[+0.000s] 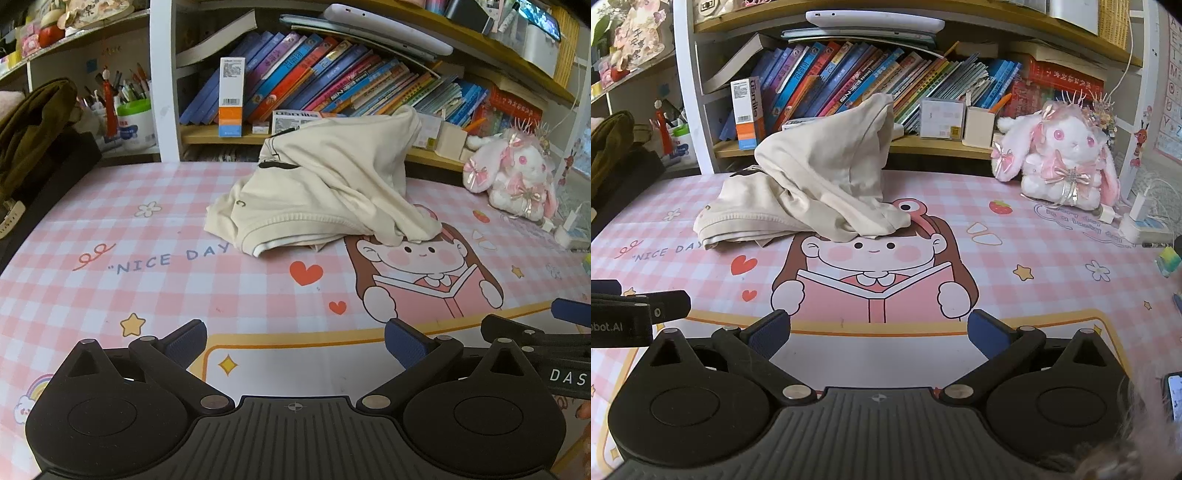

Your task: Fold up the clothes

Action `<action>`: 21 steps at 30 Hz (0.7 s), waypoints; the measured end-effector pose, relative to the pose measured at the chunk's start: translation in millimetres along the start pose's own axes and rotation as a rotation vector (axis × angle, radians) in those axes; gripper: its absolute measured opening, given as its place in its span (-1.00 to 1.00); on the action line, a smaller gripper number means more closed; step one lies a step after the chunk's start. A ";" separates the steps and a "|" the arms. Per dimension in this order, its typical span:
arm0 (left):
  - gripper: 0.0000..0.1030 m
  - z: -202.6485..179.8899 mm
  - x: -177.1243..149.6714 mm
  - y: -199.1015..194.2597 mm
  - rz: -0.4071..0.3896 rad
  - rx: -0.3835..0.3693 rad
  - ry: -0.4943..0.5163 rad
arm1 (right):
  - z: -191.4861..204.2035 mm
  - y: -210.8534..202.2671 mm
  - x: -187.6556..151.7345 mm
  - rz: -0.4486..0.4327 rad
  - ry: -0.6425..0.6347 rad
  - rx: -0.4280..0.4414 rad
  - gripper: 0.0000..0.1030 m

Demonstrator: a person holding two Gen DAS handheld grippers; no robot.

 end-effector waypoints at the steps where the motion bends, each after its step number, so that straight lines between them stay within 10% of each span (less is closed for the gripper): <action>1: 1.00 0.1 0.0 0.1 0.001 0.000 0.000 | 0.0 0.4 0.2 0.001 0.000 0.000 1.00; 21: 1.00 1.3 -0.9 2.0 0.014 0.002 0.000 | -2.8 4.2 -0.8 0.008 -0.002 0.000 1.00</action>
Point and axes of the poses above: each gripper's, at about its wrist camera, not at the fingertips, and y roughly the way its jaws point, z to its left, x to its top, the point moved 8 cm from there along y, roughly the way its jaws point, and after that the axes turned 13 degrees about y, right-handed, at the moved point
